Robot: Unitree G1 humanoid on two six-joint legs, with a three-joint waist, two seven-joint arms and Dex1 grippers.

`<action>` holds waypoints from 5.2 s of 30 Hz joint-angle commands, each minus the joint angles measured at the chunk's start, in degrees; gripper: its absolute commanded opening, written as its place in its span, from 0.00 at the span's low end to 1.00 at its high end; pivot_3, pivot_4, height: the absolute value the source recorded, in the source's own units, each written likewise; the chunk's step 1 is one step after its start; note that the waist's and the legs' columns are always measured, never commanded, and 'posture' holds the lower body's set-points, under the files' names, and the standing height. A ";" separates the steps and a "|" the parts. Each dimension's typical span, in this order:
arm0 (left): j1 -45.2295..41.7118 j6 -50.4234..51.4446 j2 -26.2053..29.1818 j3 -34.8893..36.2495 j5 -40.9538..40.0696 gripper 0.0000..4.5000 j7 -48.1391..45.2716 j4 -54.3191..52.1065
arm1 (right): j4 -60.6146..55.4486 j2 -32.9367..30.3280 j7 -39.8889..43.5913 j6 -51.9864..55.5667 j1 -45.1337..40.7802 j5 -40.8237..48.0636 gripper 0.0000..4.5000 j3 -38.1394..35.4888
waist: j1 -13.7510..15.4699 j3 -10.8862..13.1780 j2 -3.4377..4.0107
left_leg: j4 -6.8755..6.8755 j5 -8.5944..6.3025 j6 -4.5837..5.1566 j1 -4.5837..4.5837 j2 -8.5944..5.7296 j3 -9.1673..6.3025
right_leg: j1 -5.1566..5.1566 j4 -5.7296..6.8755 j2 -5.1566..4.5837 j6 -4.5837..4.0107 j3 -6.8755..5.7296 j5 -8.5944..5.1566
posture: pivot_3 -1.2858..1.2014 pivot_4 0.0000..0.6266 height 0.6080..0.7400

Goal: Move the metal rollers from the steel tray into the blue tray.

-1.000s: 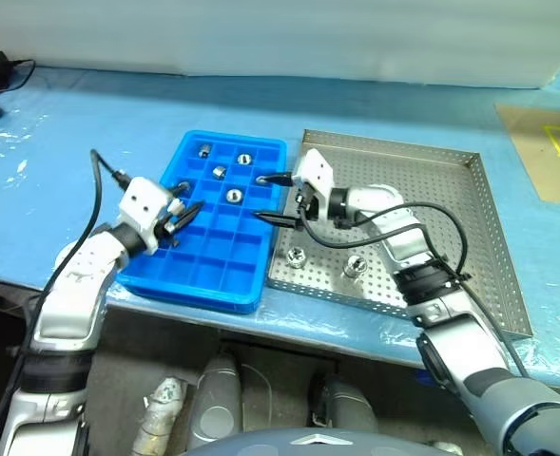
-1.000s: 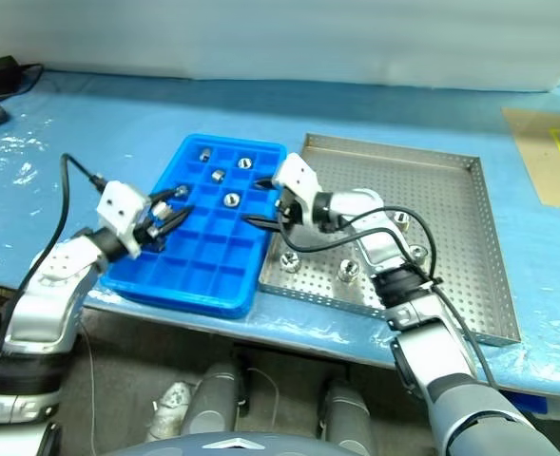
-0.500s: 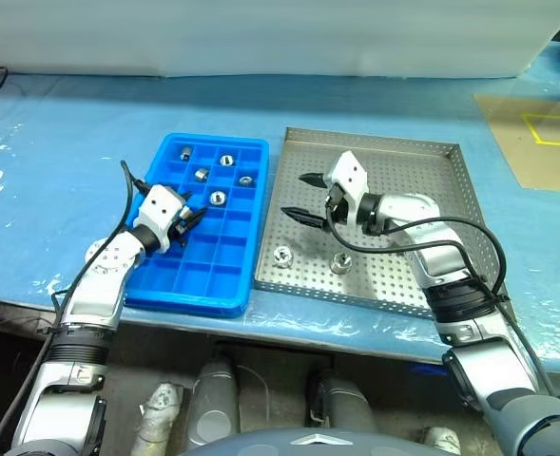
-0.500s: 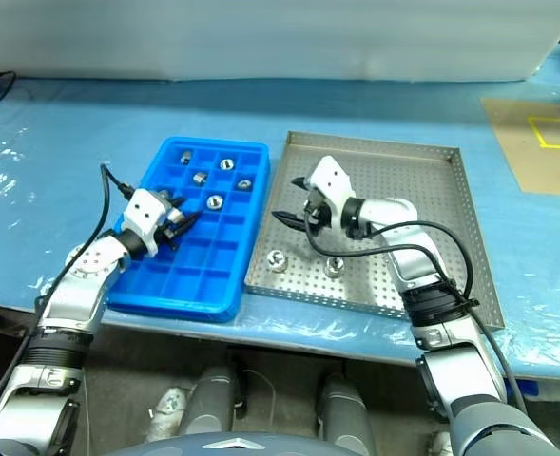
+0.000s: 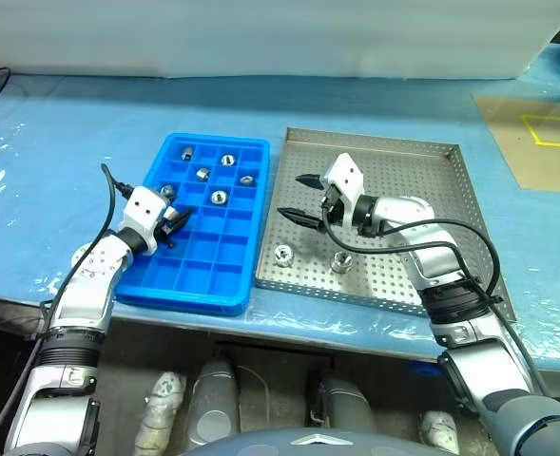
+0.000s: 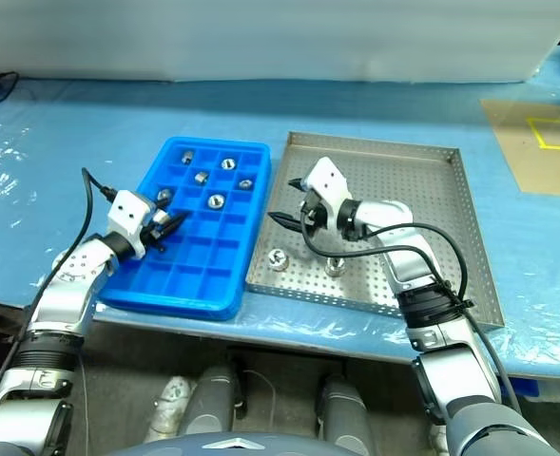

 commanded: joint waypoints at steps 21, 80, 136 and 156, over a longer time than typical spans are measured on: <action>-5.09 -2.36 -2.31 -1.43 0.87 0.66 -0.51 6.03 | -3.09 -0.49 -1.11 -0.91 0.94 -0.17 0.90 -0.50 | -0.02 0.00 0.00 | 0.08 0.02 -0.04 0.10 0.00 -0.01 | -0.01 0.31 -0.02 -0.07 0.03 -0.04 | 0.55 0.24 1.00; -35.55 -11.78 -19.53 -20.32 0.45 0.88 -38.01 33.92 | -42.06 -10.03 -19.59 20.19 33.89 4.35 0.90 -22.19 | -7.71 -0.09 0.14 | 0.18 -0.24 0.39 0.76 -0.03 0.22 | 0.83 -0.22 0.22 -0.13 0.31 -0.10 | 0.30 0.24 1.00; -35.04 -21.09 -23.86 -15.23 7.65 0.39 -25.31 47.25 | -48.18 -14.58 -21.38 26.59 37.36 8.77 0.90 -24.46 | -12.00 -0.34 0.52 | 0.16 -0.74 1.20 0.74 -0.22 0.14 | 1.50 -1.47 -0.11 0.15 0.20 0.07 | 0.31 0.24 1.00; -19.46 0.97 0.22 -5.30 -4.00 0.39 -30.01 -0.08 | -21.46 -11.84 -3.82 11.68 4.20 7.14 0.90 -1.50 | -6.47 -0.26 0.52 | -0.21 -0.47 1.13 0.53 -0.12 0.21 | 0.97 -1.18 -0.10 0.09 0.13 0.07 | 0.49 0.24 1.00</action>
